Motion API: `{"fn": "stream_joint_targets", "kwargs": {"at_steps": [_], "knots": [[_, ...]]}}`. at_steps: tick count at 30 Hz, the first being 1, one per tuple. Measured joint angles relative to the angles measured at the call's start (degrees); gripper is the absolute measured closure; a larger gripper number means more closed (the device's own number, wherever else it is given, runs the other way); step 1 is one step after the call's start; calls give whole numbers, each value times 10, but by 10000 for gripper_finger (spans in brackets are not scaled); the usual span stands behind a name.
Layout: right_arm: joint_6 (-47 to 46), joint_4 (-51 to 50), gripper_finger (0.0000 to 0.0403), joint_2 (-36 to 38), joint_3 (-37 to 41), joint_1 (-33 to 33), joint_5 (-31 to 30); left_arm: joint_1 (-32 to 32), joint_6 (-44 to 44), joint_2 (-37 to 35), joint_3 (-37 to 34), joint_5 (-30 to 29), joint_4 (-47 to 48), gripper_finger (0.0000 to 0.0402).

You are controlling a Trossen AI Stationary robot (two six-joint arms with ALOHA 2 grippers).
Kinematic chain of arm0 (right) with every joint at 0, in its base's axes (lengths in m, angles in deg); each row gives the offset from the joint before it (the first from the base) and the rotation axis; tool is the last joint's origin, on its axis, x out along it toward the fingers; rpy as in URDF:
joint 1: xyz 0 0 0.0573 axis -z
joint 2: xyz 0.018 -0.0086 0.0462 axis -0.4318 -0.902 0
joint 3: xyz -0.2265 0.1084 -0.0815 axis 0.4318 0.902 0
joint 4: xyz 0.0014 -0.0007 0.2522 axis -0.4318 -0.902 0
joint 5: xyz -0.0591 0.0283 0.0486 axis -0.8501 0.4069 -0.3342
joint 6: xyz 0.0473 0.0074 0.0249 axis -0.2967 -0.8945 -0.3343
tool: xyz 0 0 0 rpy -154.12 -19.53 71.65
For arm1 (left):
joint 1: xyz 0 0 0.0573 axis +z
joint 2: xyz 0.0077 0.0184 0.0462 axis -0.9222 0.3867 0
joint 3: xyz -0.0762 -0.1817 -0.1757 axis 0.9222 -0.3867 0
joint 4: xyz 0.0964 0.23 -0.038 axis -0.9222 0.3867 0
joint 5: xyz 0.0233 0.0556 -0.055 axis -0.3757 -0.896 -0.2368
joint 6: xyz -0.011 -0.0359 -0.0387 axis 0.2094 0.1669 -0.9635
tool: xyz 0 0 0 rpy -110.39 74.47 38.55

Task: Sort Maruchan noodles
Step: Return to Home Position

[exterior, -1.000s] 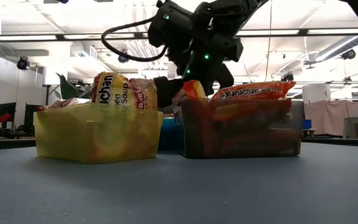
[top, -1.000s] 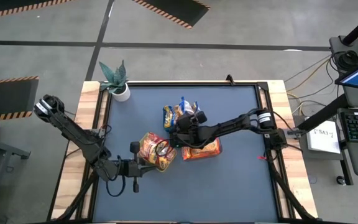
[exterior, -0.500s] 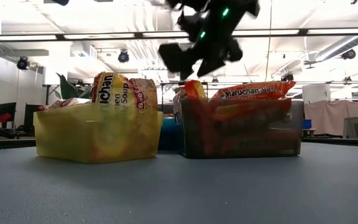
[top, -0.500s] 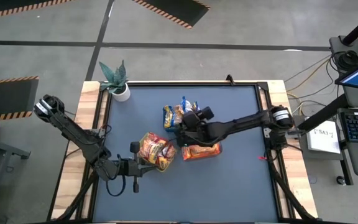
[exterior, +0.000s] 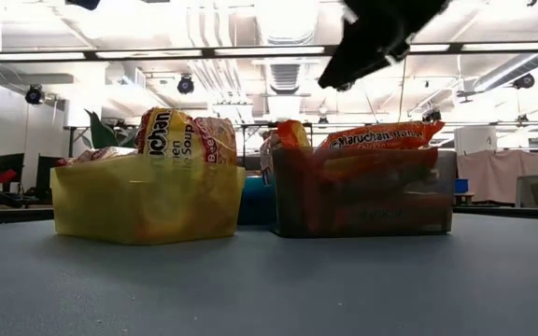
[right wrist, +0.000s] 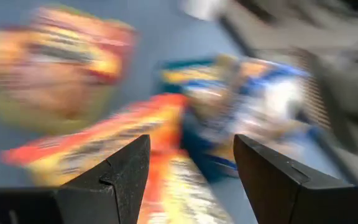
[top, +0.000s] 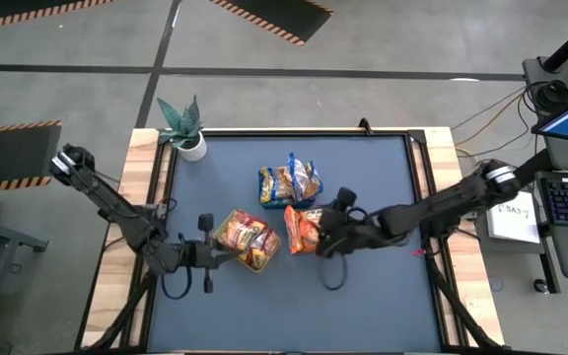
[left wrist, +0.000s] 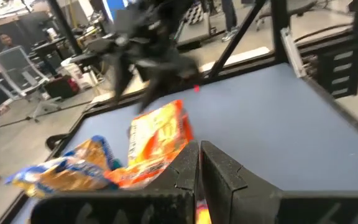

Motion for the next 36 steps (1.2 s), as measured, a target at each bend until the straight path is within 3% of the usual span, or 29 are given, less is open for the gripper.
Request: {"fn": "stream_joint_targets", "kwargs": {"at_steps": [6, 11, 20, 29, 36], "knots": [[168, 363, 182, 96, 180, 18, 232, 46, 0, -82, -51, 8, 20, 402], [209, 496, 184, 174, 274, 72, 343, 110, 0, -162, -104, 75, 21, 402], [194, 523, 184, 290, 385, 117, 376, 189, 0, -307, -190, 136, 21, 402], [196, 625, 184, 390, 498, 142, 402, 217, -1, -446, -253, 137, 44, 402], [180, 646, 184, 475, 577, 152, 403, 219, -16, -537, -273, 134, 107, 402]]}}
